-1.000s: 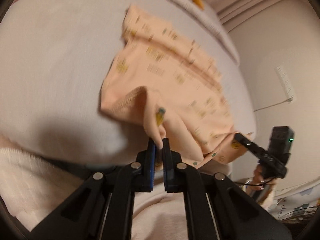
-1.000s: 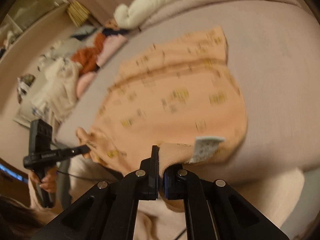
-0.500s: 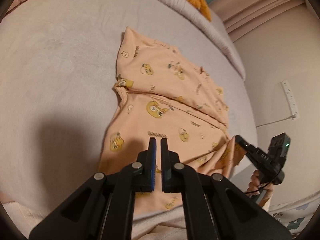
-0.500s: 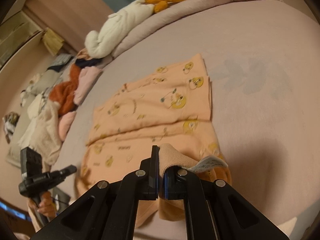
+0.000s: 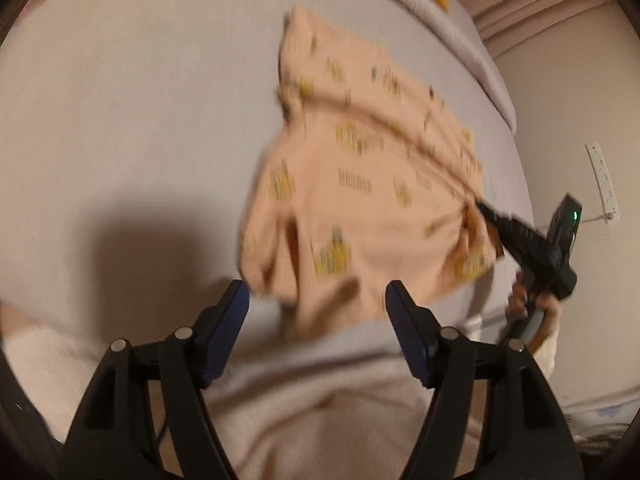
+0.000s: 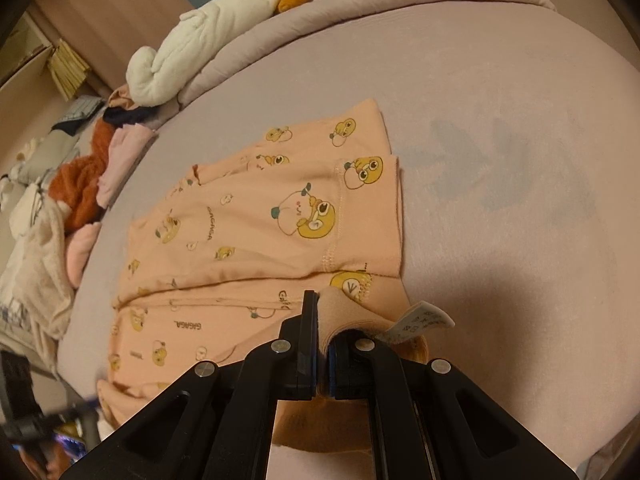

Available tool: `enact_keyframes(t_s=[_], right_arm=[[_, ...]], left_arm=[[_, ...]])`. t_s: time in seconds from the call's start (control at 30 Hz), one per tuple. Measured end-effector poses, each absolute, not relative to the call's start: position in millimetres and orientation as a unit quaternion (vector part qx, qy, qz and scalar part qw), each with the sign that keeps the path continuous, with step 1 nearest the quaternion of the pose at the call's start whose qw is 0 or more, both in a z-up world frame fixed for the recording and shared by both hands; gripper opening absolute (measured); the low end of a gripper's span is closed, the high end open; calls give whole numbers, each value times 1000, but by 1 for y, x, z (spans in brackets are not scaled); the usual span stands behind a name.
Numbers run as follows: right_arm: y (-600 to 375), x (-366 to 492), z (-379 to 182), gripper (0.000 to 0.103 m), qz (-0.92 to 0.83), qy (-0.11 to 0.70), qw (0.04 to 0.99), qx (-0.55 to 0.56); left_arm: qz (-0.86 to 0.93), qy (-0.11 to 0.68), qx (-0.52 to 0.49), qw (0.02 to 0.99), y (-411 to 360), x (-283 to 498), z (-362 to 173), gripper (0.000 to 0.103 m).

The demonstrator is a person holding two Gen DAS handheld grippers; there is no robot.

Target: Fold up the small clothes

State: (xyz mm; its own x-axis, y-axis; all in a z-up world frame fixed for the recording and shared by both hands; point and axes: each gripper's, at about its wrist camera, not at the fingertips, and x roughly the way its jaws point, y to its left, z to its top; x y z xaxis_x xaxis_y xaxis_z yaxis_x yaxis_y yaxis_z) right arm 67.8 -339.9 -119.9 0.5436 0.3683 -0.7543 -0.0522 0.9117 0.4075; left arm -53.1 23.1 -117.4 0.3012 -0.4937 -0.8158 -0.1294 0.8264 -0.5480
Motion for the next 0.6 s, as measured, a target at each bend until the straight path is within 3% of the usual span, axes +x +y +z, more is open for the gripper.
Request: enact_keyframes(t_s=[0.1, 0.2, 0.23, 0.6], right_arm=[[-340, 67, -119, 5, 121, 462, 862, 171], [-340, 65, -118, 5, 118, 462, 863, 168], [-339, 64, -117, 5, 117, 462, 863, 166], [-343, 58, -105, 5, 120, 463, 860, 177]], left_arm=[[-126, 594, -288, 740, 14, -61, -134, 61], [-143, 591, -308, 732, 7, -59, -139, 34], [-148, 595, -314, 725, 5, -57, -143, 7], [-157, 514, -381, 752, 25, -10, -100, 6]])
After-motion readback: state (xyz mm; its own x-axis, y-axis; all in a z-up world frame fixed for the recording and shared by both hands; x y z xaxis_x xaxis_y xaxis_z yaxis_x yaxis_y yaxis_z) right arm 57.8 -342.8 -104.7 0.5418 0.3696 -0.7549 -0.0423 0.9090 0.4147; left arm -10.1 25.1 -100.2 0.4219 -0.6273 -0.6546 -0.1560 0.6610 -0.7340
